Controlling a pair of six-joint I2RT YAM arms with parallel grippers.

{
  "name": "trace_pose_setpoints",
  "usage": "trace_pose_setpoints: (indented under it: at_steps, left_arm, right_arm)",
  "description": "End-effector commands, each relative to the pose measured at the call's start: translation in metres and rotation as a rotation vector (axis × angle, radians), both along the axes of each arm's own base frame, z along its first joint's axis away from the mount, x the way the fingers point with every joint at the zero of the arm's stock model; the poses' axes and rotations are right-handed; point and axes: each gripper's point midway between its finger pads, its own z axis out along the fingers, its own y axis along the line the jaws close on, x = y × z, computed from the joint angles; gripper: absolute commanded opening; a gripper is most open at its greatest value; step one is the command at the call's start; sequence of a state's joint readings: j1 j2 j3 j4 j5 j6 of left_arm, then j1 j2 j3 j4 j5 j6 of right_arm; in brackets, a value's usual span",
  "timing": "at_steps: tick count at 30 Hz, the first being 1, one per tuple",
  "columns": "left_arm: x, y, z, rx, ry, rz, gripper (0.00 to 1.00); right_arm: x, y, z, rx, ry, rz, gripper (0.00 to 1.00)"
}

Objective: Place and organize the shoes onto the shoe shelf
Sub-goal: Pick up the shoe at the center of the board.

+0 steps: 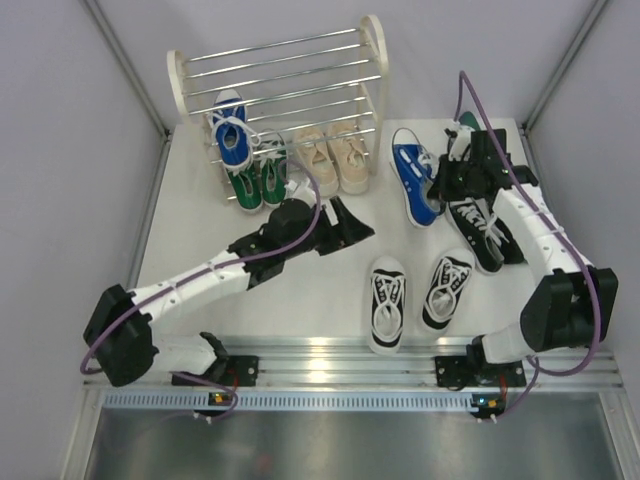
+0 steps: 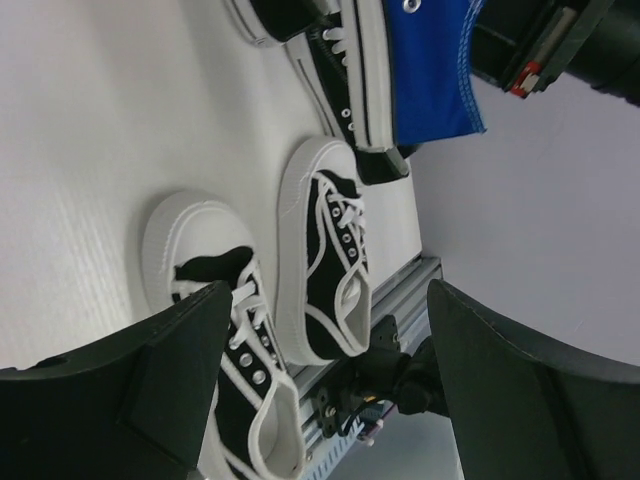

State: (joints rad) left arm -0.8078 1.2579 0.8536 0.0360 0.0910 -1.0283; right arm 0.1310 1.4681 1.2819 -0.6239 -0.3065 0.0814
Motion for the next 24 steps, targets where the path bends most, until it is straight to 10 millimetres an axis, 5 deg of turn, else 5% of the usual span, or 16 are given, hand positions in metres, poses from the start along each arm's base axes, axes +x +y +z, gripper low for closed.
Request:
trace_pose_setpoints:
  at_steps: [1, 6, 7, 11, 20, 24]
  left_arm:
    - [0.024, -0.023, 0.054, -0.080, -0.154, 0.035, 0.84]
    - [0.037, -0.054, 0.050, -0.036, -0.163, 0.027, 0.84]
    - [0.039, -0.061, 0.062, -0.053, -0.178, 0.021, 0.84]
    - [0.048, -0.081, 0.048, -0.006, -0.160, 0.002, 0.82]
    - [0.063, -0.101, 0.033, 0.149, -0.186, 0.064, 0.82]
    - [0.061, -0.121, 0.041, 0.193, -0.218, 0.059, 0.82]
  right_arm:
    - [0.001, 0.010, 0.040, 0.053, -0.122, -0.035, 0.00]
    - [0.001, 0.008, 0.040, 0.010, -0.144, -0.022, 0.00]
    - [0.001, 0.010, 0.039, 0.000, -0.144, -0.010, 0.00]
    - [0.001, 0.010, 0.041, -0.032, -0.170, -0.023, 0.00]
    - [-0.004, 0.012, 0.044, -0.079, -0.282, -0.033, 0.00]
    - [-0.009, 0.017, 0.048, -0.061, -0.283, -0.014, 0.00]
